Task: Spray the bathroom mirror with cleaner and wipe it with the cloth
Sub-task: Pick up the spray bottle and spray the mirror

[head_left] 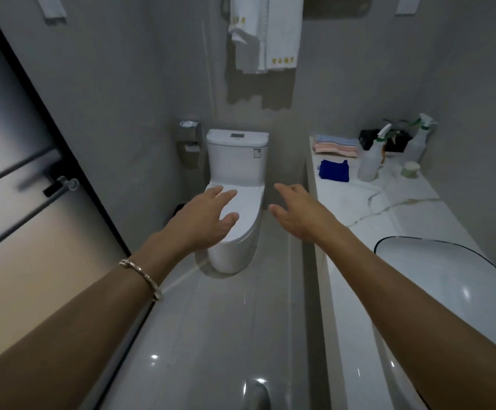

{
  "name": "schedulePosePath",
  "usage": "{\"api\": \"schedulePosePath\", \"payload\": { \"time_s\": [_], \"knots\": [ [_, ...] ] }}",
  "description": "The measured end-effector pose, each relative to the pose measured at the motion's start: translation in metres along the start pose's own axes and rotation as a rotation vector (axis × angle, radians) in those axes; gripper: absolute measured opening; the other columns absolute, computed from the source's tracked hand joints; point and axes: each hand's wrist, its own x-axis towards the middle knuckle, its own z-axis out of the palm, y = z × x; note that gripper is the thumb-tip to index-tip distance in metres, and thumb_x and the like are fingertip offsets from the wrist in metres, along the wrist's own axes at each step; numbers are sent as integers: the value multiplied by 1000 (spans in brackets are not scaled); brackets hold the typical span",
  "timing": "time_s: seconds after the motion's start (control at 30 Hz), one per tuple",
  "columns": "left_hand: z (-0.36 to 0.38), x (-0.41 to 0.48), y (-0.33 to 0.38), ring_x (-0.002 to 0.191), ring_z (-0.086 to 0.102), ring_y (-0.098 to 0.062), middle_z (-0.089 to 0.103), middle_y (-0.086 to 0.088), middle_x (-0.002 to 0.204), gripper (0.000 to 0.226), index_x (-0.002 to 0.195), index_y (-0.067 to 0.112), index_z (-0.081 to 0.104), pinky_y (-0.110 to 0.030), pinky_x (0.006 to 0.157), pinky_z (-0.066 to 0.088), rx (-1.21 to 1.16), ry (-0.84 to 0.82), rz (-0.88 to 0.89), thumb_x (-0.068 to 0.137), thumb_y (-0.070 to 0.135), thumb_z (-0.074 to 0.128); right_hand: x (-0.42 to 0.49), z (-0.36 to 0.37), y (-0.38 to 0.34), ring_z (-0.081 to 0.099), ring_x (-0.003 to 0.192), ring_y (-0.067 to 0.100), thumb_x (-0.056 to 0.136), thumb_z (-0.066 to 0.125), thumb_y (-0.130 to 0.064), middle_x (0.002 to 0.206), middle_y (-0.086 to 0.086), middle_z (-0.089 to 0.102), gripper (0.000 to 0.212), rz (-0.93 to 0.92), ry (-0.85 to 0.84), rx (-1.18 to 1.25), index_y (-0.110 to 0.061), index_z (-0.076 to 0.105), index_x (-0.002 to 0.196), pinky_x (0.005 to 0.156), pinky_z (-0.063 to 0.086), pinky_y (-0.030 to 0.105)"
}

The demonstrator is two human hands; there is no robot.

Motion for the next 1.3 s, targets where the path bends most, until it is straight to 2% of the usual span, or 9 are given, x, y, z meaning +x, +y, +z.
{"api": "schedulePosePath", "payload": {
  "time_s": [0.23, 0.43, 0.57, 0.7, 0.87, 1.0, 1.2, 1.3],
  "knots": [
    [-1, 132, -17, 142, 19, -19, 16, 2, 156, 57, 147, 31, 23, -42, 114, 24, 21, 14, 10, 95, 44, 43, 125, -15, 36, 37, 134, 26, 100, 40, -40, 155, 6, 22, 58, -27, 51, 28, -22, 18, 151, 102, 38, 41],
    [-2, 238, -7, 142, 19, -19, 19, -1, 156, 57, 147, 26, 23, -38, 115, 21, -13, 25, 75, 96, 40, 43, 206, -50, 70, 40, 130, 26, 99, 41, -39, 152, 5, 26, 55, 36, 64, 12, -23, 23, 148, 98, 41, 41],
    [9, 298, 6, 141, 20, -20, 18, -2, 156, 56, 147, 27, 22, -39, 113, 21, -26, -22, 138, 97, 40, 42, 242, -57, 98, 40, 132, 26, 99, 42, -40, 153, 5, 26, 56, 101, 77, -18, -26, 21, 149, 101, 41, 43],
    [23, 364, 27, 142, 20, -21, 17, -1, 156, 57, 147, 29, 21, -43, 114, 23, -40, -72, 271, 96, 41, 43, 267, -67, 131, 40, 131, 26, 99, 41, -41, 154, 6, 25, 56, 216, 99, -53, -24, 22, 149, 100, 42, 43],
    [21, 442, 62, 141, 22, -20, 20, -2, 155, 56, 147, 27, 23, -37, 113, 22, -98, -105, 524, 96, 37, 44, 290, -107, 166, 44, 126, 28, 98, 41, -39, 149, 6, 32, 51, 431, 232, -126, -22, 29, 145, 98, 43, 45],
    [12, 498, 95, 140, 23, -22, 17, -1, 156, 55, 147, 31, 21, -41, 111, 24, -114, -122, 660, 97, 40, 41, 297, -135, 180, 44, 128, 28, 98, 40, -41, 148, 7, 32, 50, 572, 334, -139, -23, 32, 144, 101, 41, 43],
    [19, 535, 151, 141, 21, -19, 18, 1, 156, 56, 147, 30, 23, -40, 113, 25, -178, -120, 910, 96, 42, 42, 290, -160, 203, 41, 130, 28, 99, 40, -40, 150, 7, 31, 55, 780, 385, -188, -22, 25, 148, 102, 37, 40],
    [36, 551, 167, 142, 19, -17, 16, 3, 156, 57, 147, 33, 21, -39, 112, 25, -176, -162, 953, 95, 46, 40, 291, -170, 219, 41, 130, 28, 99, 40, -41, 151, 7, 31, 55, 842, 402, -201, -22, 25, 148, 102, 37, 41]
  ]
}}
